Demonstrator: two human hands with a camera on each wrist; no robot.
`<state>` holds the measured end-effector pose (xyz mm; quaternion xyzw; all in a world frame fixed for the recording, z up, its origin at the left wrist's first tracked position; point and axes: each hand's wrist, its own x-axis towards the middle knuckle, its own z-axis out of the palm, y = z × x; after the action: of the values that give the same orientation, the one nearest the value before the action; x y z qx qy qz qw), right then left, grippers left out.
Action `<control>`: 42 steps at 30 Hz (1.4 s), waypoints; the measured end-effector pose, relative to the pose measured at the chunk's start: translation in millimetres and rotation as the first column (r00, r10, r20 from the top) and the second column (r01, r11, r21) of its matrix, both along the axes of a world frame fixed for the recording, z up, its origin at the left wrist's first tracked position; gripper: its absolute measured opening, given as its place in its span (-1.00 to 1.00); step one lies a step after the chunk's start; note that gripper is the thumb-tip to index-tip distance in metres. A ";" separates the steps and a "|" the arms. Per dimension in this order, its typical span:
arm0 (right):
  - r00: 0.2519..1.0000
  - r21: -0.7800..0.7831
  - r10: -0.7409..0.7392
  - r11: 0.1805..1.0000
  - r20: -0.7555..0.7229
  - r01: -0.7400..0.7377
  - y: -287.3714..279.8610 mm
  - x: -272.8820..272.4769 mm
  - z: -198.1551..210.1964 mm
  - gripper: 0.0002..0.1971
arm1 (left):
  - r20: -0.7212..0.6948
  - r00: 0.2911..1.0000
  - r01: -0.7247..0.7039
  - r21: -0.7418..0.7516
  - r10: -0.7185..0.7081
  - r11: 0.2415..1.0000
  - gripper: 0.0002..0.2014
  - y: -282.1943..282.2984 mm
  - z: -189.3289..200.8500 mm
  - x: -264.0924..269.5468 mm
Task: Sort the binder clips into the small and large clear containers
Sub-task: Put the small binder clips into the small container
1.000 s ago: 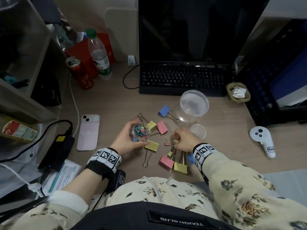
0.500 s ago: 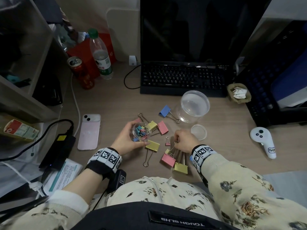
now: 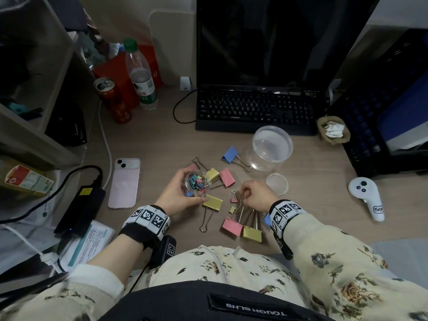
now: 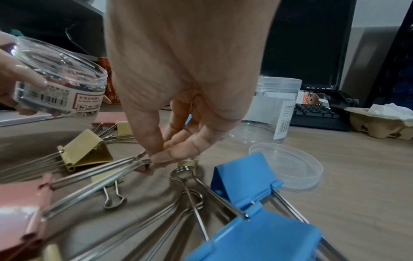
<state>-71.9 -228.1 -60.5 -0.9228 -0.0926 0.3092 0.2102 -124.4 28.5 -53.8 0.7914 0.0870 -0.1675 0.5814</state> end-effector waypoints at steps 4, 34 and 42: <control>0.999 0.027 -0.024 0.999 -0.035 0.025 -0.5 -2.5 -0.6 -0.79 | -0.006 1.000 0.003 -0.002 -0.003 1.000 -0.13 -0.7 -0.9 -0.4; 0.970 -0.155 0.242 0.958 -0.023 -0.243 11.4 -8.0 -1.8 -0.56 | 0.005 1.000 0.009 -0.001 -0.009 1.000 -0.17 0.4 1.9 -0.7; 0.980 -0.149 0.195 0.971 0.030 -0.189 3.7 -9.6 -6.9 -0.79 | 0.019 1.000 0.001 -0.008 -0.001 1.000 -0.20 -0.2 -0.8 0.0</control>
<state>-81.5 -224.4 -67.4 -0.9291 -0.1634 0.3134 0.1092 -124.4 28.3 -54.6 0.7908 0.0803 -0.1606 0.5851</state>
